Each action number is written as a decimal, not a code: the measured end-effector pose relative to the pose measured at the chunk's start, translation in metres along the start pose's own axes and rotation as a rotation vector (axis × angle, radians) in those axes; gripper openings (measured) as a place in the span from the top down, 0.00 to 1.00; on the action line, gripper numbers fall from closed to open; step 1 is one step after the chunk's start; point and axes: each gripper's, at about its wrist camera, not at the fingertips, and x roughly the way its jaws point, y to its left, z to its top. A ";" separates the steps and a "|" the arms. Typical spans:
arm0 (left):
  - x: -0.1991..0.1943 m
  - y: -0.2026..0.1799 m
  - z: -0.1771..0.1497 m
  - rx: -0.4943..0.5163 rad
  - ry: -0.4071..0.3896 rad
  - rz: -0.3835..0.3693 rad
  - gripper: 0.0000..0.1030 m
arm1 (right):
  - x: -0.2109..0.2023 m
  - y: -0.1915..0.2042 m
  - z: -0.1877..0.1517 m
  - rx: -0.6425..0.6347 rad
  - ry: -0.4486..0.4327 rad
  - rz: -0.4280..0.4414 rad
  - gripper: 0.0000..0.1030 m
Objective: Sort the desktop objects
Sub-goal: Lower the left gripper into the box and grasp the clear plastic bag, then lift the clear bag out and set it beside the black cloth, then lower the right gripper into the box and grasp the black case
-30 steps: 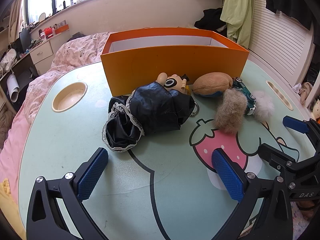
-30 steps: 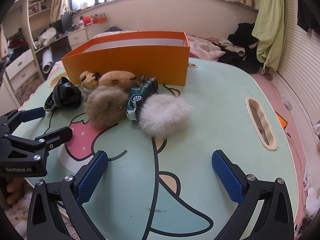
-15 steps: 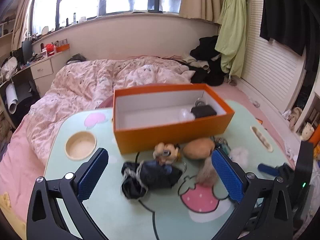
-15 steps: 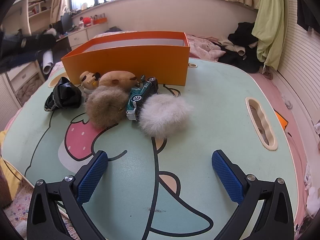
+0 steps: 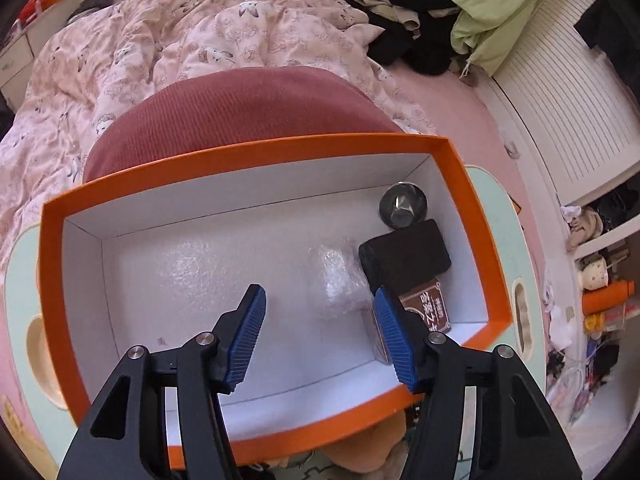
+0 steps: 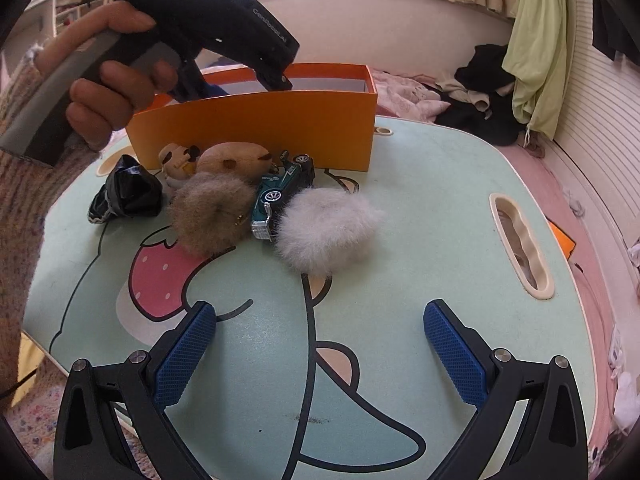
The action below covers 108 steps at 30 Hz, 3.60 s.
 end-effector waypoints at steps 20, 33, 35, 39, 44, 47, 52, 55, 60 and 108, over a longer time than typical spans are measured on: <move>-0.110 0.002 -0.080 0.153 -0.204 -0.152 0.68 | -0.001 -0.001 -0.001 -0.005 -0.001 0.002 0.00; -0.069 0.008 -0.137 0.215 -0.076 -0.171 0.51 | -0.001 -0.001 -0.001 -0.007 -0.001 0.002 0.00; -0.079 0.008 -0.147 0.222 -0.130 -0.142 0.39 | -0.002 -0.001 -0.001 -0.009 -0.001 0.002 0.00; -0.098 0.004 -0.172 0.259 -0.241 -0.088 0.24 | -0.002 -0.001 -0.001 -0.010 -0.002 0.003 0.00; -0.089 -0.005 -0.205 0.308 -0.276 0.016 0.23 | -0.002 -0.002 -0.001 -0.012 -0.002 0.003 0.00; -0.066 -0.002 -0.215 0.285 -0.230 0.047 0.23 | -0.002 -0.001 -0.001 -0.013 -0.002 0.003 0.00; -0.047 0.002 -0.213 0.207 -0.312 0.186 0.21 | -0.002 -0.002 -0.001 -0.014 -0.002 0.005 0.00; -0.040 0.002 -0.212 0.199 -0.345 0.194 0.09 | -0.002 -0.003 -0.001 -0.008 -0.003 -0.001 0.00; -0.037 0.004 -0.211 0.196 -0.343 0.192 0.00 | -0.002 -0.005 -0.002 -0.002 -0.006 -0.018 0.00; -0.041 0.007 -0.215 0.202 -0.359 0.182 0.00 | 0.133 0.027 0.202 -0.113 0.435 -0.132 0.39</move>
